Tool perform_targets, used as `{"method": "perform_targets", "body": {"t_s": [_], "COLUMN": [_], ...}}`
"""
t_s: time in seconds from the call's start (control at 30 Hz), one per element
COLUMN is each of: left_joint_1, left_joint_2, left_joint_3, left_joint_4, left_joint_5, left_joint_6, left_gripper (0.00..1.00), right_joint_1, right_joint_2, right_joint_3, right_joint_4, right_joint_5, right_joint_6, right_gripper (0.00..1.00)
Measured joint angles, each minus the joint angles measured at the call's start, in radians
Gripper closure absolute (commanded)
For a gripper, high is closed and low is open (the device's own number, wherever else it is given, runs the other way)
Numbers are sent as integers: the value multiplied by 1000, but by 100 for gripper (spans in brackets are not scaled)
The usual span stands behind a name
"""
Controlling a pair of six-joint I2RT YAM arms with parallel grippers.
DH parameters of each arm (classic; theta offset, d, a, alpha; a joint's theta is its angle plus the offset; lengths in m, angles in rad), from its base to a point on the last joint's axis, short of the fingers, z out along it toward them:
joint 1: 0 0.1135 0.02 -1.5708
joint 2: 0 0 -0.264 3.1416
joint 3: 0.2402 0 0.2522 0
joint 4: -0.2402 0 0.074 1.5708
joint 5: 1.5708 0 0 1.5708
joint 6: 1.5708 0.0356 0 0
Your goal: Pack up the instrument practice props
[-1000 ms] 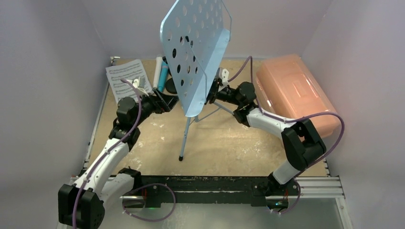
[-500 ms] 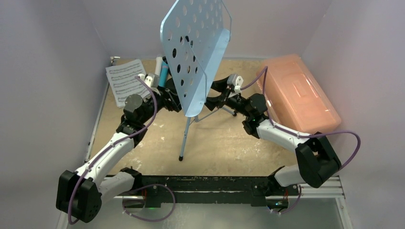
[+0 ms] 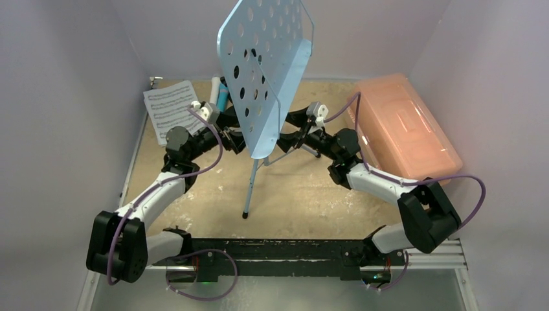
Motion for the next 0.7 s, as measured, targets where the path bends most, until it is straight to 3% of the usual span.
{"method": "perform_targets", "body": {"t_s": [0.33, 0.7], "left_joint_1": [3, 48], "left_joint_2": [52, 53], "left_joint_3": [0, 46], "left_joint_4": [45, -23], "left_joint_5": [187, 264], "left_joint_6": [7, 110], "left_gripper": [29, 34], "right_joint_1": [0, 0], "right_joint_2": [-10, -92], "right_joint_3": [-16, -253], "right_joint_4": [-64, -32], "right_joint_5": [62, 205], "right_joint_6": [-3, 0], "right_gripper": [23, 23]}}
